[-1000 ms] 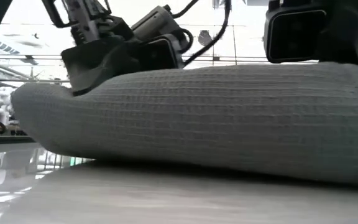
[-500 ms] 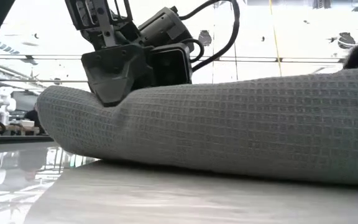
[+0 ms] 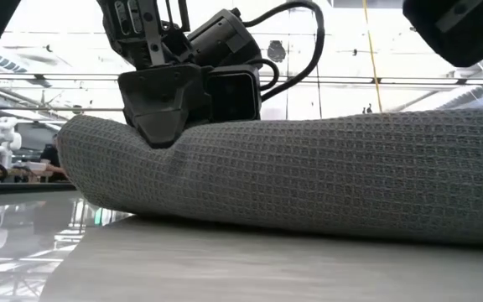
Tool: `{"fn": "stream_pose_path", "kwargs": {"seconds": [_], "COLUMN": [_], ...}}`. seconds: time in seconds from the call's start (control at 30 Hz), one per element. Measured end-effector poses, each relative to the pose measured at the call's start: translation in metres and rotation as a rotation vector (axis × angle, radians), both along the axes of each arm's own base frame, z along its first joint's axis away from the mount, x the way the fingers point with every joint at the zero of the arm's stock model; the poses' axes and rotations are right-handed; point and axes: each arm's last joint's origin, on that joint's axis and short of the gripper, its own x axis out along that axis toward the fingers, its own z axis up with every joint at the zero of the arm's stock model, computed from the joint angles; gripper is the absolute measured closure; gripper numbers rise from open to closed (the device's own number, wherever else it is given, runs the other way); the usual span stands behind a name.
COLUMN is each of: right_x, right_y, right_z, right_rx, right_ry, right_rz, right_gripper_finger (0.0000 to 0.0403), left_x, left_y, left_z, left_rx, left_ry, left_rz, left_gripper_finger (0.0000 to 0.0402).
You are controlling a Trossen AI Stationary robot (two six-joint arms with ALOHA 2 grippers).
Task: Roll towel
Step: Roll the dark gray towel
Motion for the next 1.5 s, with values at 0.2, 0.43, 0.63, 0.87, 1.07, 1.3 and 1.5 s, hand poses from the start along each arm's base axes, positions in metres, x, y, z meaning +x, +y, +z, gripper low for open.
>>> {"fn": "stream_pose_path", "kwargs": {"seconds": [0.2, 0.43, 0.63, 0.87, 1.07, 1.3, 1.5], "right_x": [0.017, 0.022, 0.02, 0.021, 0.02, 0.013, 0.01], "right_y": [0.008, 0.006, -0.005, -0.015, -0.024, -0.03, -0.032], "right_z": [-0.008, -0.023, -0.03, -0.035, -0.043, -0.055, -0.061], "right_rx": [-0.169, -0.271, -0.319, -0.338, -0.311, -0.219, -0.155], "right_ry": [0.03, 0.122, 0.222, 0.308, 0.357, 0.424, 0.429], "right_rz": [0.048, 0.052, 0.023, 0.002, -0.056, -0.109, -0.154], "right_gripper_finger": [0.0242, 0.0259, 0.0263, 0.0264, 0.0264, 0.0255, 0.0248], "left_x": [0.0, 0.0, 0.0, 0.001, 0.002, 0.005, 0.001], "left_y": [0.0, 0.0, 0.0, 0.0, 0.001, 0.005, 0.005], "left_z": [0.0, 0.0, 0.0, 0.0, 0.003, 0.022, 0.065], "left_rx": [-0.001, -0.003, -0.003, -0.014, -0.01, 0.017, 0.108], "left_ry": [0.017, 0.025, 0.025, 0.016, -0.028, -0.146, -0.355], "left_rz": [0.011, 0.016, 0.015, 0.015, 0.004, -0.001, -0.009], "left_gripper_finger": [0.0392, 0.0392, 0.0392, 0.038, 0.0338, 0.0258, 0.0225]}}
